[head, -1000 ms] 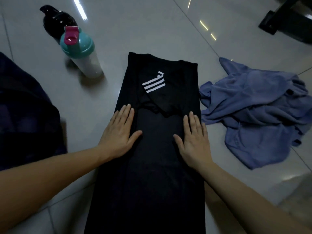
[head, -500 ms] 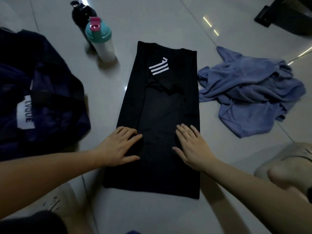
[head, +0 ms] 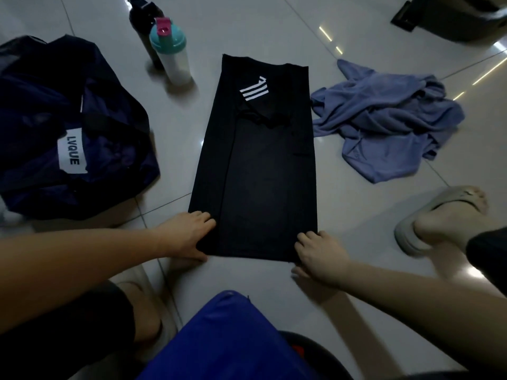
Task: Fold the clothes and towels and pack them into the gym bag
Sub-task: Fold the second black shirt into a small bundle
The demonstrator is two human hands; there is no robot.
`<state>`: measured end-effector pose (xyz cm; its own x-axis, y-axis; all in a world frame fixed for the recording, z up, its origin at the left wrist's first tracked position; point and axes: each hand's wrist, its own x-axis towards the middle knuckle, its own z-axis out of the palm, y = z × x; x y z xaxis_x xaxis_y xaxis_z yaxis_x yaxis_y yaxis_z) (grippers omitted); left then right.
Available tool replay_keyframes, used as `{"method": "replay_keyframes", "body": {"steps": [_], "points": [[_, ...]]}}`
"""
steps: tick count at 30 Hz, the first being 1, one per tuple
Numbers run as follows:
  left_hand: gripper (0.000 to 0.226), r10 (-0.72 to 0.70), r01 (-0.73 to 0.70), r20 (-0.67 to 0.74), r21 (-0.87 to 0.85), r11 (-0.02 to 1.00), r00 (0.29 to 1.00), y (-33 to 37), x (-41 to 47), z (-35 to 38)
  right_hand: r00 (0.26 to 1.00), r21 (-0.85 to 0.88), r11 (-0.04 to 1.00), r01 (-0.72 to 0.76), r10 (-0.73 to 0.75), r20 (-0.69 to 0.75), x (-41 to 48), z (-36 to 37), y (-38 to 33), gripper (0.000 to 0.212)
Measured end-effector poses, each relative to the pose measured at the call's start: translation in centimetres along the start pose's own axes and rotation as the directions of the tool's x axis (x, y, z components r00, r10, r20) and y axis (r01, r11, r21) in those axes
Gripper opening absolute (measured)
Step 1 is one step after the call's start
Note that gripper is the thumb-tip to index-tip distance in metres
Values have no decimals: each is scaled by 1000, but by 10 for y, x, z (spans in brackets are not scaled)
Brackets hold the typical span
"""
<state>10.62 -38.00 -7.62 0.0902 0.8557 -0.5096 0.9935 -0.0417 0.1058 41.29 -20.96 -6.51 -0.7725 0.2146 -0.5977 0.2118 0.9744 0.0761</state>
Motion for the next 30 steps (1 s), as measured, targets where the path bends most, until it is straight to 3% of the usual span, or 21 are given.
{"method": "replay_keyframes", "body": {"steps": [5,12,15,18,20,24,30], "points": [[39,37,-37,15,16,999,999,8,-8,1,992,19,999,-36,38,-121,5,7,0,11],[25,10,-9,-27,43,999,1000,16,-7,7,963,-18,999,38,-41,-267,13,22,7,34],[16,-79,72,-54,-110,991,995,13,-3,9,963,46,997,63,-49,-265,15,24,7,31],[8,-155,133,-55,-292,947,986,5,-2,6,969,240,969,-49,105,-226,12,10,14,19],[10,-223,196,-17,-413,889,975,1,0,1,972,394,911,-122,189,-138,11,2,22,28],[12,-303,305,117,-639,706,946,-4,7,-14,974,692,704,-161,228,-5,11,-10,39,20],[14,-260,391,296,-765,512,919,-16,12,-38,975,847,496,-192,194,107,9,-25,63,15]]}}
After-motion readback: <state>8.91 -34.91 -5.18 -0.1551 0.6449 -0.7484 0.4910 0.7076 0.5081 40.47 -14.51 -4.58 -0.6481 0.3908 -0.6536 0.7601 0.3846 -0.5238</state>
